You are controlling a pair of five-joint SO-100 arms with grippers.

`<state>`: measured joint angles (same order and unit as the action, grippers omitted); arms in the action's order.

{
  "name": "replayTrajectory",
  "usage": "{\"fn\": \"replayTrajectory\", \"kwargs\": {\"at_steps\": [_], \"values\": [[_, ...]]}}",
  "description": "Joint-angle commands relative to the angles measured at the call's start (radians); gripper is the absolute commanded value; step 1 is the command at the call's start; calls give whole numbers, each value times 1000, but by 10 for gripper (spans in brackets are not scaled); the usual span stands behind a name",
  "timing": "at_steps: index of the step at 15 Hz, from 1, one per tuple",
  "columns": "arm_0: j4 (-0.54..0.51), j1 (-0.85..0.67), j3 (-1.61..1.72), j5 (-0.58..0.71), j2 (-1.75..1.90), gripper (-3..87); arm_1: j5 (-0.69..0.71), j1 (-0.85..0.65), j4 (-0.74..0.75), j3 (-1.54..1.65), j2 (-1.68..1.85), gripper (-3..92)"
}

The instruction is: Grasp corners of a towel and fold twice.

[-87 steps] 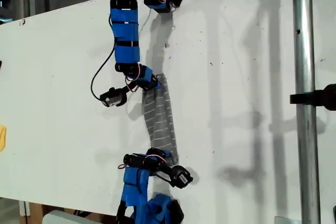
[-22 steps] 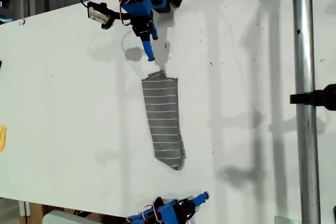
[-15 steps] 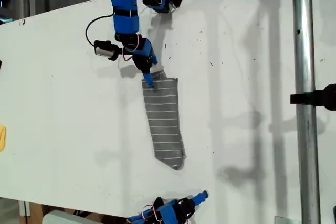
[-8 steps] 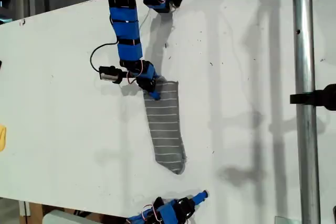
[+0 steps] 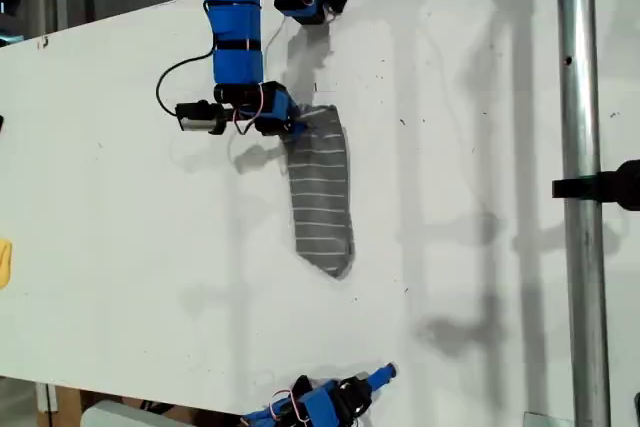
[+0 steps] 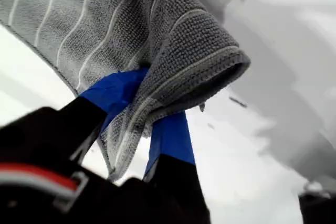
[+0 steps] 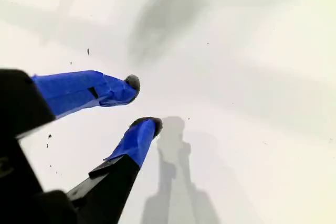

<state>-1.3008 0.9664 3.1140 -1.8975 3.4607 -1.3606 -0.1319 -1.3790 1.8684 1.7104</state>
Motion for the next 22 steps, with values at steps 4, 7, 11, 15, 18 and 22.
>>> {"fn": "replayTrajectory", "kwargs": {"at_steps": [4,7,11,15,18,22], "values": [[2,-12,3,25,8,109,-181,95,-652,-285,463,-2],[2,-11,3,29,8,106,-60,74,-313,-218,222,-2],[0,-28,3,43,8,107,18,69,137,-201,-81,-2],[-2,-43,3,120,8,101,29,57,305,-219,-100,271],[-2,-120,3,256,8,101,230,-38,541,-98,336,316],[-2,-195,3,422,8,101,138,-207,405,477,1109,-3]]}}
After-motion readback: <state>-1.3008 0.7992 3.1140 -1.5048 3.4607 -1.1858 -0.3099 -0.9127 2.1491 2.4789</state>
